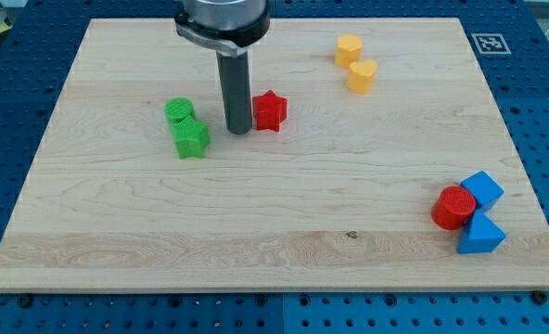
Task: Move the red star towards the yellow heart
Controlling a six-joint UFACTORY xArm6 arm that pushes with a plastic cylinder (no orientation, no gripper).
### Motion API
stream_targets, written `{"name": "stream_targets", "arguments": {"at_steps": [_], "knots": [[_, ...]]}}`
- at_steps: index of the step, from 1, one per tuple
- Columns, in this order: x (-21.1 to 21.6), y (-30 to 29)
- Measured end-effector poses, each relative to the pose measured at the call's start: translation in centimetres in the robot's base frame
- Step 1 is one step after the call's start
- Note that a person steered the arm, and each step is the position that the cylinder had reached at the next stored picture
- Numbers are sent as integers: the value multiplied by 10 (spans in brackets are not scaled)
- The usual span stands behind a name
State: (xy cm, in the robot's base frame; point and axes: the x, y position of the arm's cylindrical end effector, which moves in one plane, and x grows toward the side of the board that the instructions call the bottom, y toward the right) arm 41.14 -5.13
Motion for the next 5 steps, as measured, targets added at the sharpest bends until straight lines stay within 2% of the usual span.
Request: {"name": "stream_targets", "arguments": {"at_steps": [5], "knots": [[-6,90]]}}
